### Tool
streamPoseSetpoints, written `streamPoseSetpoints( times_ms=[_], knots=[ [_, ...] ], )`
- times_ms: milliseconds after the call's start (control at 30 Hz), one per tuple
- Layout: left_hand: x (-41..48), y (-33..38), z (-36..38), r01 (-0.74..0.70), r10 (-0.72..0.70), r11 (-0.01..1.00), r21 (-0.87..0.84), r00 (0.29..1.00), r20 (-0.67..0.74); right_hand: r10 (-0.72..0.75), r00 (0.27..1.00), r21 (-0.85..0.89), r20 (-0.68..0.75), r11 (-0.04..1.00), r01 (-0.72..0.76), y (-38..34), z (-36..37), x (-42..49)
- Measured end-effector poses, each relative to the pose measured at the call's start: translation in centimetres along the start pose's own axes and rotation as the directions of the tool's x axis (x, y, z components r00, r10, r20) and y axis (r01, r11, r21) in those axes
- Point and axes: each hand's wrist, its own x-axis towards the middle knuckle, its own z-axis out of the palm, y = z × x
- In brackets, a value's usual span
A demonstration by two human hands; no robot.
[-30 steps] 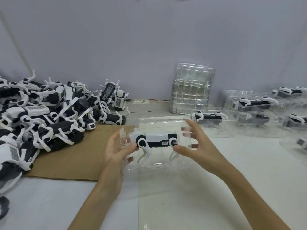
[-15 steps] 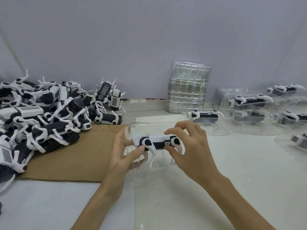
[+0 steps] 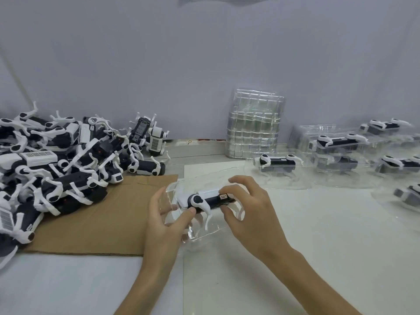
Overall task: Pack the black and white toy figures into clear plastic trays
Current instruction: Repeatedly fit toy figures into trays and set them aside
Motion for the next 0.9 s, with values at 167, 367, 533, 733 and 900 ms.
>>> streamPoseSetpoints(
  times_ms=[167, 367, 533, 733, 900],
  knots=[
    [-0.9, 0.6, 0.4, -0.053, 0.056, 0.998, 0.031, 0.995, -0.084, 0.029, 0.999, -0.023, 0.015, 0.999, -0.028, -0.9, 0.1, -0.2],
    [-2.2, 0.0, 1.6, -0.226, 0.232, 0.968, 0.113, 0.972, -0.039, 0.124, 0.992, -0.108, -0.018, 0.986, -0.125, -0.7, 0.1, -0.4],
    [-2.8, -0.3, 2.3, -0.317, 0.324, 0.940, 0.124, 0.945, -0.048, 0.200, 0.978, -0.181, 0.055, 0.966, -0.187, -0.5, 0.2, -0.5],
    [-2.8, 0.0, 2.3, -0.316, 0.334, 0.932, 0.179, 0.939, -0.078, 0.145, 0.988, -0.102, 0.042, 0.985, -0.140, -0.8, 0.6, -0.7],
    [-2.3, 0.1, 2.2, -0.288, 0.325, 0.933, 0.214, 0.931, -0.164, 0.125, 0.992, -0.044, 0.017, 0.991, -0.124, -0.9, 0.8, -0.7]
  ],
)
